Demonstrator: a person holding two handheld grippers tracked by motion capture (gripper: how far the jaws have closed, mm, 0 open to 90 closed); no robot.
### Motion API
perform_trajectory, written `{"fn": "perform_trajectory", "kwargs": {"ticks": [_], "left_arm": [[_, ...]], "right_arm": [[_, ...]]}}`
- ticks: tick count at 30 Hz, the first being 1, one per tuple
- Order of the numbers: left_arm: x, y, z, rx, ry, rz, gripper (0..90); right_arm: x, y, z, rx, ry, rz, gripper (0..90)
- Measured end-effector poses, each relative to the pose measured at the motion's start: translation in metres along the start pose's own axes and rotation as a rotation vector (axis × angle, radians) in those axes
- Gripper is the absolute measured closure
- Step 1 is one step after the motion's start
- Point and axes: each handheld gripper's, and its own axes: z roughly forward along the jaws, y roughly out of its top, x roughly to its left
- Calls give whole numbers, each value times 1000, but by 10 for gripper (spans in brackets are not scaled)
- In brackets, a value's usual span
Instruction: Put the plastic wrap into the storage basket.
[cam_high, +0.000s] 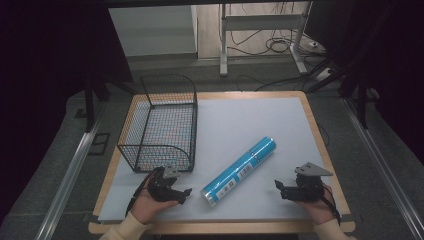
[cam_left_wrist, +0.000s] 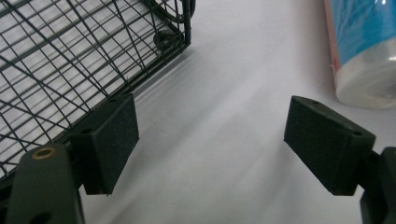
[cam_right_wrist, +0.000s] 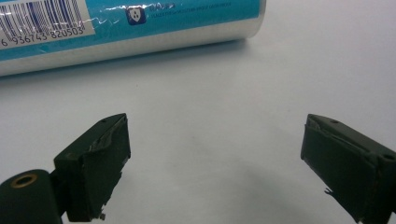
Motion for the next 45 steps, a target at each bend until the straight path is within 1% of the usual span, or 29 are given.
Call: {"fn": "perform_trajectory", "kwargs": {"ticks": [3, 6, 8, 9, 10, 11, 12, 13, 17, 19, 20, 24, 27, 29, 31, 32, 34, 35, 37, 39, 40, 41, 42, 43, 44, 45], "left_arm": [[0, 1, 1, 12, 3, 3, 177], [-1, 1, 2, 12, -4, -14, 177], [-3, 5, 2, 7, -13, -17, 177], [-4, 6, 2, 5, -20, -12, 182], [-5, 8, 1, 5, -28, -11, 182], [-5, 9, -1, 4, -34, -1, 200], [-7, 9, -2, 0, -35, -5, 212], [-7, 11, -4, -3, -26, -9, 213], [-9, 13, -8, -10, -30, -16, 211], [-10, 15, -11, -13, -26, -4, 210], [-11, 16, -13, -15, -26, -2, 209], [-12, 23, -20, -33, -29, -18, 206], [-17, 28, -27, -50, -28, -17, 205], [-20, 32, -30, -54, -36, -6, 204], [-26, 39, -35, -56, -24, 6, 204], [-26, 39, -35, -56, -24, 6, 204], [-30, 45, -39, -63, -17, 17, 203], [-30, 45, -39, -63, -17, 17, 203], [-33, 50, -40, -68, -16, 27, 203], [-35, 56, -39, -67, -20, 29, 203], [-37, 60, -38, -64, -25, 32, 203], [-37, 60, -38, -64, -25, 32, 202], [-38, 66, -37, -65, -33, 47, 201], [-39, 69, -38, -67, -30, 53, 201], [-39, 69, -38, -67, -30, 53, 201], [-40, 73, -38, -73, -22, 63, 201]], "right_arm": [[-1, -1, 1, -2, 23, 2, 105], [1, -1, 1, 1, 35, -10, 109], [2, -3, 1, 6, 33, -18, 109], [3, -4, 0, 17, 29, -30, 109], [3, -4, 0, 17, 29, -30, 109], [2, -4, -1, 16, 21, -31, 109], [2, -4, -1, 11, 15, -31, 109], [2, -5, -3, 4, 11, -37, 109], [3, -7, -5, 7, -2, -44, 109], [2, -6, -6, 2, -5, -33, 109], [2, -6, -6, -1, -5, -34, 109], [3, -5, -8, -5, 8, -41, 109], [4, -5, -7, -7, 17, -43, 109], [4, -5, -6, -3, 22, -46, 109], [4, -6, -5, -1, 24, -47, 110], [4, -6, -5, -1, 24, -47, 110], [5, -6, -5, 1, 26, -57, 110], [5, -6, -5, 1, 26, -57, 110], [5, -5, -6, -2, 25, -57, 110], [6, -5, -6, -5, 24, -61, 110], [5, -4, -7, -11, 24, -56, 110], [5, -4, -7, -12, 25, -54, 109], [4, -4, -7, -13, 27, -51, 109], [4, -4, -7, -13, 28, -49, 109], [4, -4, -7, -13, 28, -49, 109], [4, -4, -7, -13, 28, -49, 109]]}}
